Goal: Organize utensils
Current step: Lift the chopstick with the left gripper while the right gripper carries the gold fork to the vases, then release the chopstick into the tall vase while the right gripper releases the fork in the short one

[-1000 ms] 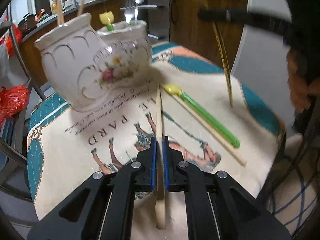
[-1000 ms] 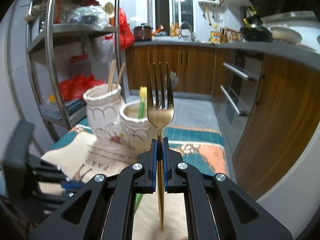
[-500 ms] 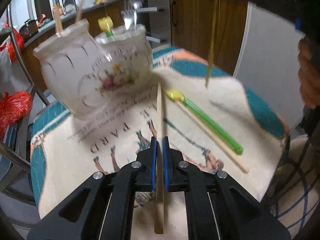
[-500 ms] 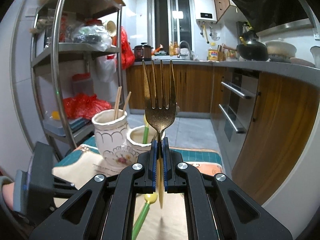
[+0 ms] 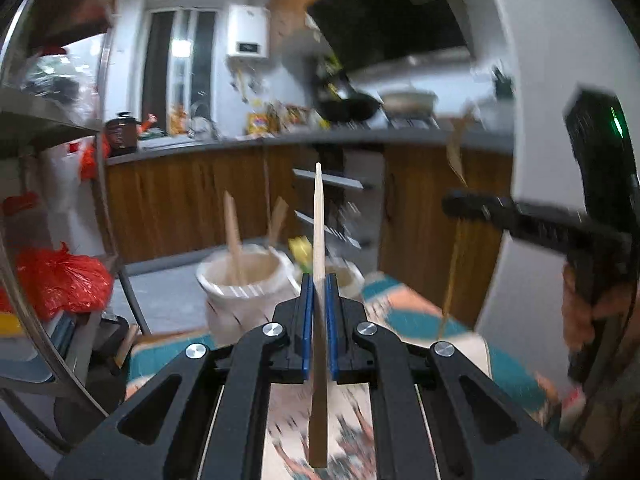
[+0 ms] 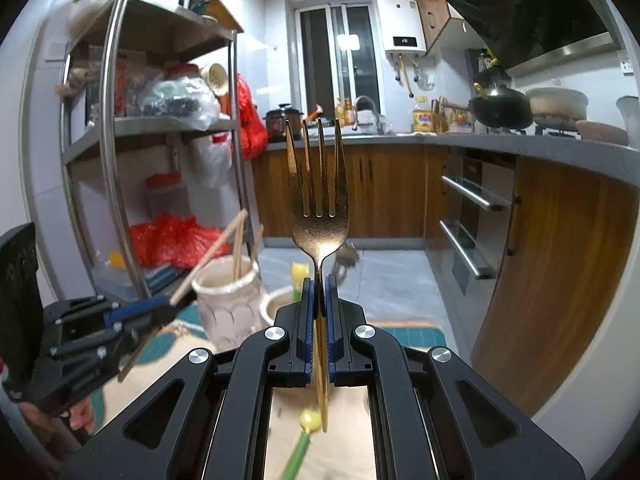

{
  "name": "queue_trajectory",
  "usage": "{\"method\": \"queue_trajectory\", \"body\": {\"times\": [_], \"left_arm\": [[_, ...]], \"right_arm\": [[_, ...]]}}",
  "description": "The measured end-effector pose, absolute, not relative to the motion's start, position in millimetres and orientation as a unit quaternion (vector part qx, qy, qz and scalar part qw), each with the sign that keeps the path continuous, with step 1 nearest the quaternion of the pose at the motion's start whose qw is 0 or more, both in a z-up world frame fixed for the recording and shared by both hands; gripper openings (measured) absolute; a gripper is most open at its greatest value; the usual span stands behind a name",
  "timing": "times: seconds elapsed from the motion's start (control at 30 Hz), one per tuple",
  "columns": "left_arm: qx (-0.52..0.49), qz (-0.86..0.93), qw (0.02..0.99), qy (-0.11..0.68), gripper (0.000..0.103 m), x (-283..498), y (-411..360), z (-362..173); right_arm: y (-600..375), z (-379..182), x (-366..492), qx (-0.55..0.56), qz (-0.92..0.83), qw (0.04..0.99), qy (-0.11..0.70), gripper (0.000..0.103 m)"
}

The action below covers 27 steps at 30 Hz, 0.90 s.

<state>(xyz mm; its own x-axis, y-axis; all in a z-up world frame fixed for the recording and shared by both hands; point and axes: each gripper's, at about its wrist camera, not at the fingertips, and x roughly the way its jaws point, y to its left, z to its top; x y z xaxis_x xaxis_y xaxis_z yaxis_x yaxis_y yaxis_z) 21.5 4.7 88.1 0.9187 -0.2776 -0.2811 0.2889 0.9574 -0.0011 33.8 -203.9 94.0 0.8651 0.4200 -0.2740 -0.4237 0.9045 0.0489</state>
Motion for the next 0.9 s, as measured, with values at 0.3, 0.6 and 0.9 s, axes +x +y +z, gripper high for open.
{"method": "queue_trajectory", "body": {"times": [0.3, 0.6, 0.9], "left_arm": [[-0.075, -0.136, 0.983, 0.097, 0.006, 69, 45, 113], [-0.136, -0.143, 0.977, 0.082, 0.006, 122, 57, 109], [-0.134, -0.12, 0.98, 0.087, 0.006, 148, 55, 83]], "right_arm": [[-186, 117, 58, 0.011, 0.237, 0.966, 0.102, 0.006], [-181, 120, 93, 0.063, 0.249, 0.963, 0.076, 0.006], [-172, 99, 125, 0.07, 0.25, 0.961, 0.092, 0.006]]}}
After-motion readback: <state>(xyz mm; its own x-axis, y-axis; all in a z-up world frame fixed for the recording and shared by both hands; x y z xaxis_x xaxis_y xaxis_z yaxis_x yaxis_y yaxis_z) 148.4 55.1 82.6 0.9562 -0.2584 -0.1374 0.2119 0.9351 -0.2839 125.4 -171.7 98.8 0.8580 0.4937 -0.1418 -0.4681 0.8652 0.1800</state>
